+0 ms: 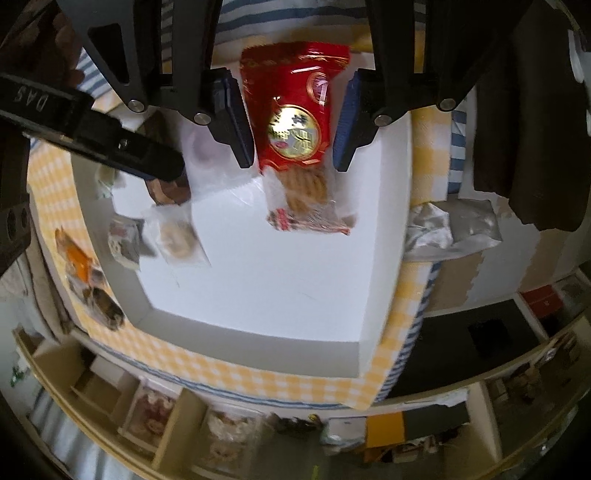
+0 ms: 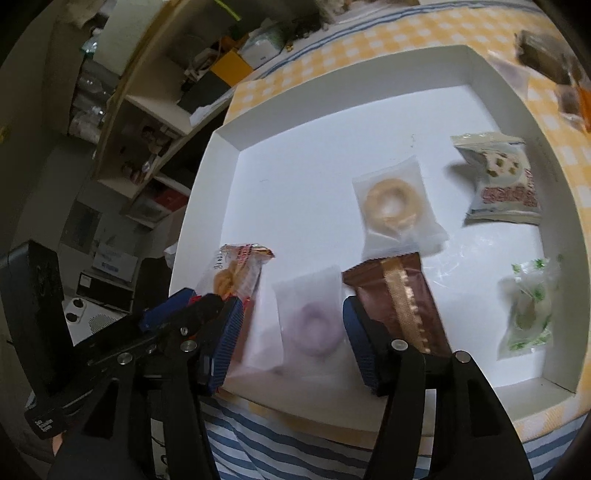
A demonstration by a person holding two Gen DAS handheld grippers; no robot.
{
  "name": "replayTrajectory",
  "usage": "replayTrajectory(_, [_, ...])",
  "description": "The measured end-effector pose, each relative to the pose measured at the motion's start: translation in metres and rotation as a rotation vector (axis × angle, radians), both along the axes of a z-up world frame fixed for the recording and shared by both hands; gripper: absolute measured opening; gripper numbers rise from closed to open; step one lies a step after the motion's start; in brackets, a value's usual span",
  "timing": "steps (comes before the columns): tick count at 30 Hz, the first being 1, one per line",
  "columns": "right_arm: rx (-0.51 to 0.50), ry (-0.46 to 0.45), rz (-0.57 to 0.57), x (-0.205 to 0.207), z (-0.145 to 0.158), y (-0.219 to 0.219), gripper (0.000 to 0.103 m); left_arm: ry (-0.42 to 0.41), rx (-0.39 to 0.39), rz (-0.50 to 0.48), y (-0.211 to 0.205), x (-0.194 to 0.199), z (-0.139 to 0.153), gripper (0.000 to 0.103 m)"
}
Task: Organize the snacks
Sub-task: 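Lower both packets into the tray and open both tools, then withdraw both tools from the tray toward the remaining snacks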
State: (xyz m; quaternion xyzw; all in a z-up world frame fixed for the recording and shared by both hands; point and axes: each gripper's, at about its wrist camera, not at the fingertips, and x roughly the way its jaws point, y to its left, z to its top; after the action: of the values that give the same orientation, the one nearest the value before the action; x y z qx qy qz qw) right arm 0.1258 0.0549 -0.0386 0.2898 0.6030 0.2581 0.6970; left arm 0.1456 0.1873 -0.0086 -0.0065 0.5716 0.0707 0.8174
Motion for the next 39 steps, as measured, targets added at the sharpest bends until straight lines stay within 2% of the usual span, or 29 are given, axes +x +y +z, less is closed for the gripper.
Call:
replayTrajectory(5, [-0.012, 0.007, -0.003, -0.002, -0.001, -0.009, 0.058, 0.022, 0.073, -0.023, -0.008, 0.011, -0.006, 0.040])
replayTrajectory(11, [-0.033, -0.009, 0.035, -0.005, 0.002, -0.006, 0.058, 0.012, 0.135, 0.026, -0.001, 0.020, -0.016, 0.039])
replayTrajectory(14, [-0.037, -0.017, 0.048, -0.006, 0.003, -0.005, 0.058, 0.021, 0.166, 0.041, 0.002, 0.015, -0.022, 0.042])
replayTrajectory(17, [-0.048, -0.031, 0.060, -0.006, 0.005, -0.004, 0.058, 0.014, 0.154, 0.033, 0.002, 0.012, -0.023, 0.044])
replayTrajectory(19, [-0.060, -0.043, 0.069, -0.007, 0.006, -0.003, 0.058, 0.007, 0.144, 0.024, -0.001, 0.011, -0.021, 0.050])
replayTrajectory(21, [-0.080, -0.058, 0.079, -0.008, 0.008, -0.003, 0.059, -0.002, 0.142, 0.010, -0.003, 0.008, -0.016, 0.063])
replayTrajectory(23, [-0.097, -0.075, 0.095, -0.010, 0.010, -0.003, 0.059, -0.013, 0.158, 0.001, -0.006, 0.004, -0.010, 0.067])
replayTrajectory(25, [-0.119, -0.096, 0.107, -0.012, 0.013, -0.003, 0.072, -0.017, 0.140, 0.001, -0.008, 0.000, -0.006, 0.069])
replayTrajectory(30, [-0.169, -0.152, 0.120, -0.018, 0.022, -0.006, 0.088, -0.016, 0.132, 0.004, -0.008, -0.010, 0.002, 0.080])
replayTrajectory(33, [-0.198, -0.179, 0.120, -0.020, 0.027, -0.009, 0.101, -0.019, 0.122, 0.011, -0.010, -0.014, 0.006, 0.087])
replayTrajectory(37, [-0.243, -0.216, 0.129, -0.025, 0.035, -0.012, 0.103, -0.027, 0.104, 0.023, -0.011, -0.020, 0.015, 0.102])
replayTrajectory(39, [-0.250, -0.228, 0.125, -0.027, 0.038, -0.014, 0.103, -0.036, 0.094, 0.029, -0.012, -0.023, 0.020, 0.103])
